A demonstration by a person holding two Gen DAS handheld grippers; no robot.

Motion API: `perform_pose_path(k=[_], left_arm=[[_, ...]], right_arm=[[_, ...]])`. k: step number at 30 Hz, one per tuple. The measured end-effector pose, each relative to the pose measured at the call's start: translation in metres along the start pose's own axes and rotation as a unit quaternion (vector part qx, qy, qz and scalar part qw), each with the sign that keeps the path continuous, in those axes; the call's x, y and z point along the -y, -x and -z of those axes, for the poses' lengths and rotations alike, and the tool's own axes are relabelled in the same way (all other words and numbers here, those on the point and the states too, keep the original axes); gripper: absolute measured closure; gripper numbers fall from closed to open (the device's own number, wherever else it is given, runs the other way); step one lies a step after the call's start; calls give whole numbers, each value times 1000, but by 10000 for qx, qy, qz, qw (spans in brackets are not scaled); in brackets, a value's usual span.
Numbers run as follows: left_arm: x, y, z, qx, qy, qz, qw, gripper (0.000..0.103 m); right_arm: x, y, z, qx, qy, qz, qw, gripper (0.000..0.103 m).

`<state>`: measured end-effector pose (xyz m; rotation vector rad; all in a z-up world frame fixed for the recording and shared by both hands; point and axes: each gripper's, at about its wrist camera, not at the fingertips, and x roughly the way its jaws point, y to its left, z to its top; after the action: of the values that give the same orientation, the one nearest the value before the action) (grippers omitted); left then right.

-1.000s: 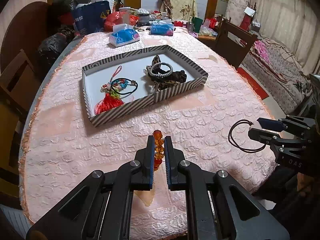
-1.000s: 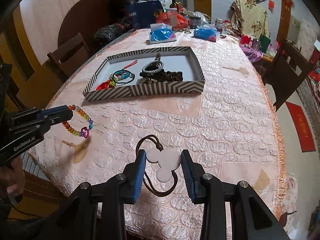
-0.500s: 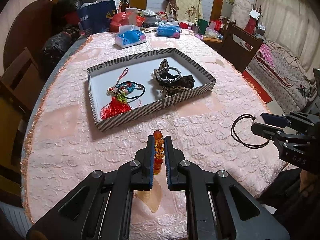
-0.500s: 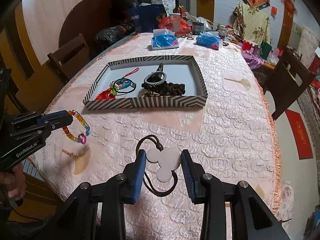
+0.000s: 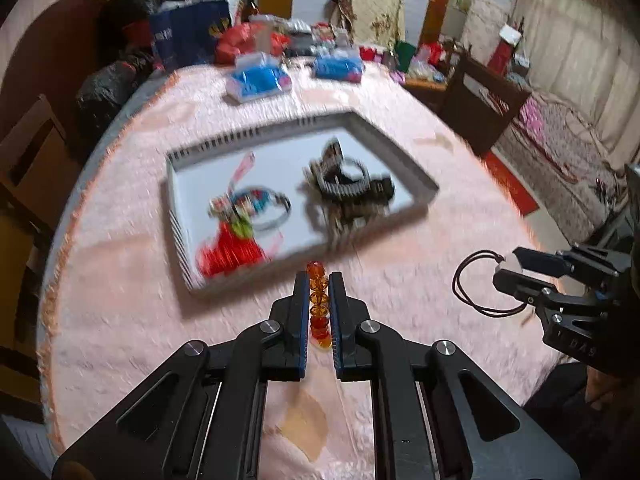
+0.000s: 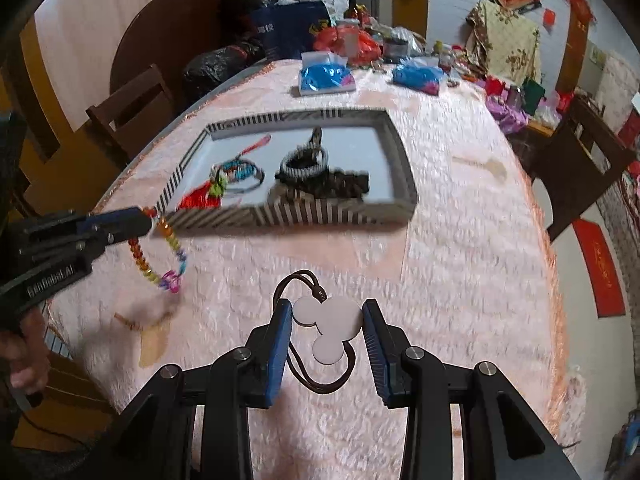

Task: Organize jewelry
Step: 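Lift the beaded bracelet with the left tool while the right tool holds the flower-charm cord raised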

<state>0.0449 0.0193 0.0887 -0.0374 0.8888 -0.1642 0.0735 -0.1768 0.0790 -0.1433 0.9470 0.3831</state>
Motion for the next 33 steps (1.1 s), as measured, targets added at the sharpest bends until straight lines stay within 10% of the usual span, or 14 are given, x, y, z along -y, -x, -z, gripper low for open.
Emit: perform_pose_path(k=[33], left_arm=[[30,-7,9,-77,-317,294,9990,95]], right_arm=[[-1,10,2,-19,80,170,9998,69]])
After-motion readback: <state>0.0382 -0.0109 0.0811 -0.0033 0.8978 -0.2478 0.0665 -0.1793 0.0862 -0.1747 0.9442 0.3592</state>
